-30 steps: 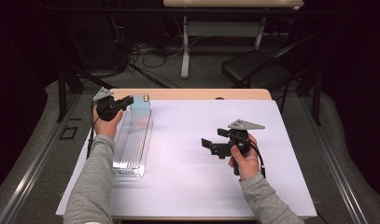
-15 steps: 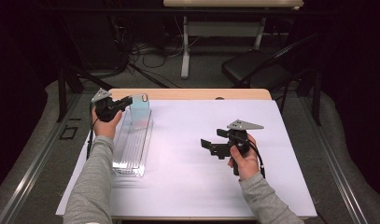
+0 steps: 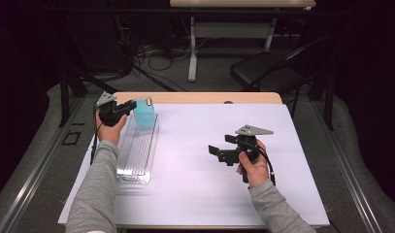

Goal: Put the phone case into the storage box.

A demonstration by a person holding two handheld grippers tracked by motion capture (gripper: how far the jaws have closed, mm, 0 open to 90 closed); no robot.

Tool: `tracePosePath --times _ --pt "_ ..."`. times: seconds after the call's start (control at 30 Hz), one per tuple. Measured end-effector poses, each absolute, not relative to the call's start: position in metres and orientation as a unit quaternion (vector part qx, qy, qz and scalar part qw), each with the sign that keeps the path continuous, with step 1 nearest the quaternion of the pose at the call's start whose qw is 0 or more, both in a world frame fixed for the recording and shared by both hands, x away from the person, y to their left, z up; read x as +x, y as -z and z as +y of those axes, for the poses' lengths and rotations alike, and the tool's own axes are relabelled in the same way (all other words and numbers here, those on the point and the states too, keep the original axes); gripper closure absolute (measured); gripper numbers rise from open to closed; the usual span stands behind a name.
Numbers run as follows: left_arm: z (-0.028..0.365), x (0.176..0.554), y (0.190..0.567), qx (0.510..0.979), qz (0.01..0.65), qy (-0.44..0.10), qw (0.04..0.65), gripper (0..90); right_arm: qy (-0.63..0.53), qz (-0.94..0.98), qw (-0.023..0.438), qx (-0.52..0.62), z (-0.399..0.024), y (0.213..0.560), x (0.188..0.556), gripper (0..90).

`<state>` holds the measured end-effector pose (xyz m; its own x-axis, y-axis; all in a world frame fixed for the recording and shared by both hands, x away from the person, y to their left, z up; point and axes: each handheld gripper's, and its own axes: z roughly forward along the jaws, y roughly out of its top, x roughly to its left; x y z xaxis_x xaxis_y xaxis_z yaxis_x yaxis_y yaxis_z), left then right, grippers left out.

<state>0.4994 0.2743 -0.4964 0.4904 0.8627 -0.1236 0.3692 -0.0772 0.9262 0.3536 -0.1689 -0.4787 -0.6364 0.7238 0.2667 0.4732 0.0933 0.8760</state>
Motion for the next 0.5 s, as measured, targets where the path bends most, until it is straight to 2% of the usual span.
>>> tracePosePath --times 0.5 --pt "0.2732 0.5079 0.4969 0.692 0.453 -0.251 0.502 78.2 -0.533 0.731 0.115 0.411 -0.1691 0.4797 0.3541 16.1"
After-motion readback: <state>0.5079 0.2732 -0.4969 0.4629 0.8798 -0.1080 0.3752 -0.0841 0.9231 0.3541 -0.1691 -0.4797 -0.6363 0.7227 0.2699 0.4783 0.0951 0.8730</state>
